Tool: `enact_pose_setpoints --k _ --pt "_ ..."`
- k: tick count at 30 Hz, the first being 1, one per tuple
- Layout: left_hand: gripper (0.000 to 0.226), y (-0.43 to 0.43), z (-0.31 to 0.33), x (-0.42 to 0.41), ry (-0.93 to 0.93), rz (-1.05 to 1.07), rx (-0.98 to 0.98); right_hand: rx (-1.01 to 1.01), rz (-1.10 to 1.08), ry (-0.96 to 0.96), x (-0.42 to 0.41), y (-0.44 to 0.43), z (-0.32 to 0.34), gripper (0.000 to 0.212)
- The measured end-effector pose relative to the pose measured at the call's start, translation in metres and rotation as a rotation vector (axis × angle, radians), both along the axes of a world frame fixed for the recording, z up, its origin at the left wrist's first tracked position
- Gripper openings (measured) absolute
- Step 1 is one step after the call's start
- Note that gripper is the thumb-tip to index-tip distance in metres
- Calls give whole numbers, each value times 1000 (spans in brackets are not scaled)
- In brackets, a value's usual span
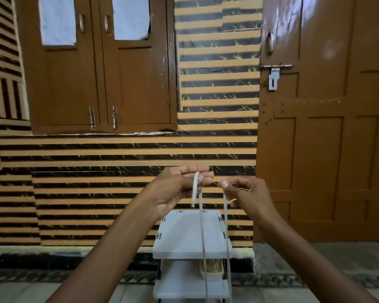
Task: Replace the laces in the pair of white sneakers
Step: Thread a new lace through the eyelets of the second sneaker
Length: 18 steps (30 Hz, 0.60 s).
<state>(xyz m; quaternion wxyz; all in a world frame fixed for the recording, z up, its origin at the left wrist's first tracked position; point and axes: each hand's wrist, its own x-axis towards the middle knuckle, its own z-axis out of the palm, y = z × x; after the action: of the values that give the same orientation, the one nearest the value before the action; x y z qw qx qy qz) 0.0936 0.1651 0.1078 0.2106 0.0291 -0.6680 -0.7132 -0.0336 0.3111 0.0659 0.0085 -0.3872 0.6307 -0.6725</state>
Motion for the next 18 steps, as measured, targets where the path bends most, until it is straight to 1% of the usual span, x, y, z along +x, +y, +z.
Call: enact_pose_setpoints --k 2,3,6,7,8,10,12,13,15,18 --pt "18 4 -5 -2 21 104 -99 -39 -8 -19 2 0 -3 10" --pt "18 7 -8 -2 19 172 -189 -49 -10 -17 3 -1 -4 10" --pt "36 9 -22 -8 4 453 -557 -53 -34 -10 2 -1 -12 10" --pt "39 9 -30 -10 5 513 -632 -44 -45 -10 1 0 -16 10" --pt "40 10 -38 -12 4 522 -656 -30 -54 -14 1 2 -21 11" --pt "38 6 -62 -15 -12 416 -566 16 -59 -30 -1 5 -41 13" --pt "31 4 -102 -17 -65 266 -420 87 -33 -76 1 11 -74 15" --pt "28 2 -122 -18 -103 228 -386 138 -16 -103 1 13 -89 16" --pt "25 2 -179 -23 -241 222 -415 287 0 -179 1 20 -133 16" --pt "32 9 -258 -26 -434 204 -423 486 -15 -279 6 31 -200 15"
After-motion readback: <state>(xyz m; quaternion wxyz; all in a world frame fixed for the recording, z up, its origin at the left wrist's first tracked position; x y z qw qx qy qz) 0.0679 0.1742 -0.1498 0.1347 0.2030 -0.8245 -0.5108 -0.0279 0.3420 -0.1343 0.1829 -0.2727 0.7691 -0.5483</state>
